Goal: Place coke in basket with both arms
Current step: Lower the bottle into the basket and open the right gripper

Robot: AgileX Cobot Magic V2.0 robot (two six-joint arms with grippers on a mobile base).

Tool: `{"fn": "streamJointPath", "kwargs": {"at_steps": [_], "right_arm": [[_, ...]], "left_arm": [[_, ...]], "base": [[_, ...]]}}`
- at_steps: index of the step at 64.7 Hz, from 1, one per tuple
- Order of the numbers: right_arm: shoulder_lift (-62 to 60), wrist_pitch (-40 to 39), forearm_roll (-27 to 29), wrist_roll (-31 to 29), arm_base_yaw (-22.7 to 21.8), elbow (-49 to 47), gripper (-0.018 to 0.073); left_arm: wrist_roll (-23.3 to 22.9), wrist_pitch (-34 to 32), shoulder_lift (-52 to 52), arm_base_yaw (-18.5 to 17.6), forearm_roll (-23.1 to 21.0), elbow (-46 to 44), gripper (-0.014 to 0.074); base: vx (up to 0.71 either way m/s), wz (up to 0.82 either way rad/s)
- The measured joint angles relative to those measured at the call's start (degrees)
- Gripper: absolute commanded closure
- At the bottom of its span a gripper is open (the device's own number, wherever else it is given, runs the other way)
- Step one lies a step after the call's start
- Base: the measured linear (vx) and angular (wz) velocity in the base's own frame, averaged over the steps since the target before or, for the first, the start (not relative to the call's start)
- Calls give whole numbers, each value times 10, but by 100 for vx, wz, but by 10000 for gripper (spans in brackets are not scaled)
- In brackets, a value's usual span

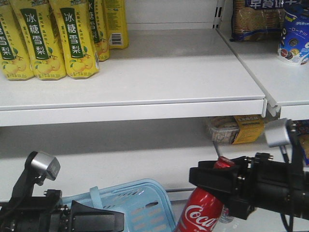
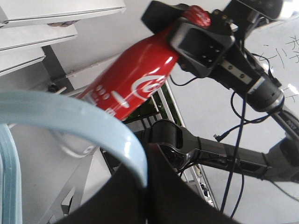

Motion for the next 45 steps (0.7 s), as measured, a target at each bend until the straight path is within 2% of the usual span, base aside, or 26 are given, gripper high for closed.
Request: {"fn": "streamJointPath", "kwargs": {"at_steps": [10, 15, 22, 31, 45], "right_arm": [[60, -72, 42, -77, 109, -1, 562], [84, -128, 45, -93, 160, -8, 562], [118, -195, 48, -101, 208, -31, 562], [169, -217, 59, -103, 244, -74, 562], [234, -222, 63, -104, 251, -99, 554]], "left_arm": [[0, 0, 0, 0, 0, 0, 603], [0, 0, 0, 0, 0, 0, 603], [0, 0, 0, 0, 0, 0, 603], [0, 0, 0, 0, 0, 0, 603], [0, 0, 0, 0, 0, 0, 603]], "base": [[0, 0], [0, 0], [0, 0], [0, 0], [0, 0]]}}
